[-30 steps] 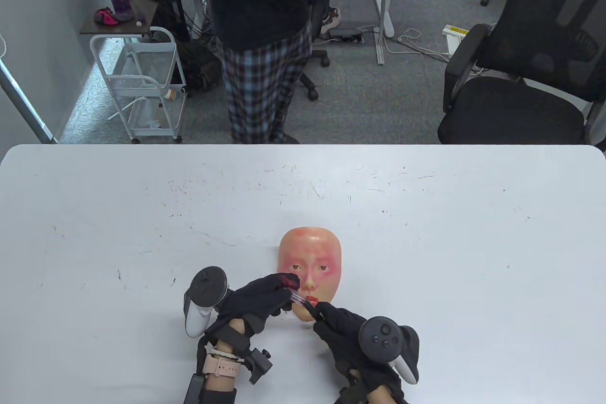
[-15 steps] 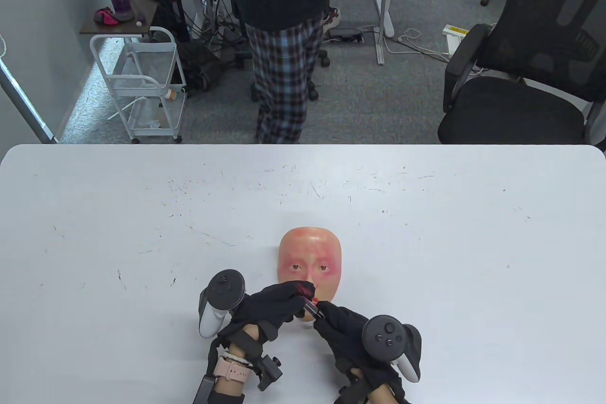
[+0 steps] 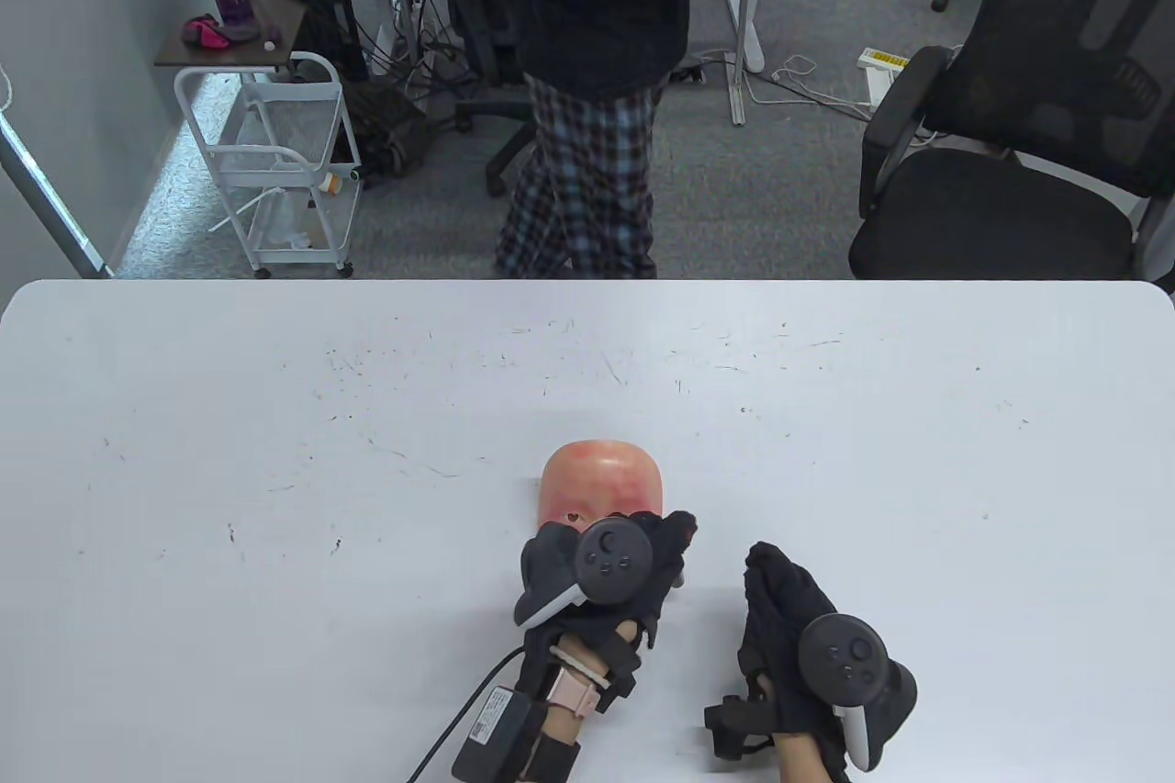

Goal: Apply lipstick on mannequin lips

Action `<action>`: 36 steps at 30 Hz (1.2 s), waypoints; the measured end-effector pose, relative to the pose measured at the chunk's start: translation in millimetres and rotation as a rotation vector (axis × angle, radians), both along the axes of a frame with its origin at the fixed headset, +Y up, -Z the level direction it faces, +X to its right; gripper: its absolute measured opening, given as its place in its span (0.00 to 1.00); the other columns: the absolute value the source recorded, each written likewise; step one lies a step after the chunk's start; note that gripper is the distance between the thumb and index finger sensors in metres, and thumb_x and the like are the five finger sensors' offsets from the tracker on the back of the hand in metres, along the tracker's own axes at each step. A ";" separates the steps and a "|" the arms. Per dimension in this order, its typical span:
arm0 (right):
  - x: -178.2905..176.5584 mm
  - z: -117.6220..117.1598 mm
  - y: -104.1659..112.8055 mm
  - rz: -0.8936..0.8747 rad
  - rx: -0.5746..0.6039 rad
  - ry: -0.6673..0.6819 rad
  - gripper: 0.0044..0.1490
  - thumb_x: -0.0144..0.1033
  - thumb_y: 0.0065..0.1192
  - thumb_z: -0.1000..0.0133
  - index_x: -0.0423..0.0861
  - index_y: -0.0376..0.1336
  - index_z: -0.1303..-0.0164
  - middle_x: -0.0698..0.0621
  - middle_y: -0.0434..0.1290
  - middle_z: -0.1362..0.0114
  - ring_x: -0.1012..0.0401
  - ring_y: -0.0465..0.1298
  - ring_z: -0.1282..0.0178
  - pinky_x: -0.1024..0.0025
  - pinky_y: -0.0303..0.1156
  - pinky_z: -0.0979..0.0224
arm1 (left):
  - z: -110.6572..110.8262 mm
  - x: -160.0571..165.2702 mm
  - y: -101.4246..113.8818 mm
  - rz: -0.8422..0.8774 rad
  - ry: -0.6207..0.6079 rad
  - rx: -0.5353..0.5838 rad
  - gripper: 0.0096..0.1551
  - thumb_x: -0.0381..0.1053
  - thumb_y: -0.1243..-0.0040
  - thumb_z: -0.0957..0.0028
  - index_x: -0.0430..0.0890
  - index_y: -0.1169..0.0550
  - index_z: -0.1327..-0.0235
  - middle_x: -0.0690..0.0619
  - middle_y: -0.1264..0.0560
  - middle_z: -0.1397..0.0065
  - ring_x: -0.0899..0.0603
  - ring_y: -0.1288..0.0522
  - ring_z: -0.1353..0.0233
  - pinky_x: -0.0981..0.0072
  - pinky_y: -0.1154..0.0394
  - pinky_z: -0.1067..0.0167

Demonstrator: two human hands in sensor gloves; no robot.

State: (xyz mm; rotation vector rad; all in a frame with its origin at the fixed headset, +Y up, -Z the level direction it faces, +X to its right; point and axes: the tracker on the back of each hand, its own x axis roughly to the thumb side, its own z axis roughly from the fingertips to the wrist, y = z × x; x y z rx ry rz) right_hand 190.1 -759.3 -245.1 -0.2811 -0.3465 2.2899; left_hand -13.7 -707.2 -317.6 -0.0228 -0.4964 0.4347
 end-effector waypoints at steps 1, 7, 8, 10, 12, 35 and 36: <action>2.2 -0.8 -1.7 -0.001 -0.005 -0.009 0.26 0.40 0.62 0.48 0.46 0.71 0.42 0.48 0.79 0.47 0.52 0.79 0.51 0.52 0.71 0.43 | -2.1 6.9 -1.1 -0.026 0.001 0.016 0.29 0.50 0.39 0.47 0.52 0.21 0.28 0.40 0.21 0.32 0.36 0.23 0.38 0.49 0.26 0.45; 4.6 -3.8 -7.9 -0.030 -0.021 0.003 0.26 0.40 0.62 0.48 0.46 0.71 0.42 0.47 0.79 0.47 0.52 0.79 0.50 0.52 0.71 0.42 | -10.9 20.1 -14.3 -0.135 -0.004 0.036 0.29 0.49 0.38 0.47 0.53 0.21 0.29 0.40 0.21 0.32 0.36 0.23 0.38 0.50 0.26 0.45; 4.7 -4.2 -8.3 -0.032 -0.024 0.007 0.26 0.40 0.62 0.48 0.46 0.71 0.41 0.48 0.79 0.46 0.52 0.79 0.50 0.52 0.71 0.42 | -11.8 19.7 -17.8 -0.128 -0.002 0.020 0.29 0.49 0.38 0.47 0.53 0.21 0.29 0.39 0.21 0.32 0.36 0.23 0.38 0.49 0.27 0.44; 4.7 -4.3 -8.3 -0.034 -0.025 0.006 0.26 0.40 0.62 0.48 0.46 0.71 0.41 0.48 0.79 0.47 0.52 0.79 0.50 0.52 0.71 0.42 | -12.4 18.8 -22.4 -0.119 -0.006 0.008 0.29 0.49 0.38 0.47 0.52 0.21 0.29 0.41 0.21 0.31 0.36 0.23 0.37 0.49 0.27 0.44; 4.4 -3.9 -7.4 -0.034 -0.028 0.008 0.26 0.40 0.62 0.48 0.46 0.71 0.41 0.47 0.79 0.47 0.52 0.79 0.50 0.52 0.71 0.42 | -11.8 17.1 -24.0 -0.097 -0.004 0.011 0.30 0.49 0.39 0.47 0.51 0.21 0.29 0.41 0.21 0.31 0.35 0.24 0.37 0.49 0.27 0.44; -9.0 -5.7 -9.9 -0.110 0.030 0.156 0.25 0.40 0.62 0.48 0.46 0.71 0.42 0.48 0.79 0.47 0.52 0.79 0.51 0.52 0.72 0.42 | 22.9 -158.9 -54.4 0.758 0.267 -0.020 0.29 0.50 0.43 0.43 0.45 0.22 0.29 0.39 0.21 0.34 0.34 0.23 0.41 0.49 0.27 0.47; -9.2 -5.8 -10.1 -0.112 0.028 0.156 0.25 0.41 0.61 0.48 0.46 0.71 0.42 0.48 0.79 0.47 0.52 0.79 0.51 0.52 0.72 0.43 | 24.0 -163.2 -58.3 0.794 0.294 -0.017 0.29 0.50 0.43 0.44 0.44 0.21 0.30 0.38 0.21 0.35 0.34 0.23 0.41 0.49 0.27 0.47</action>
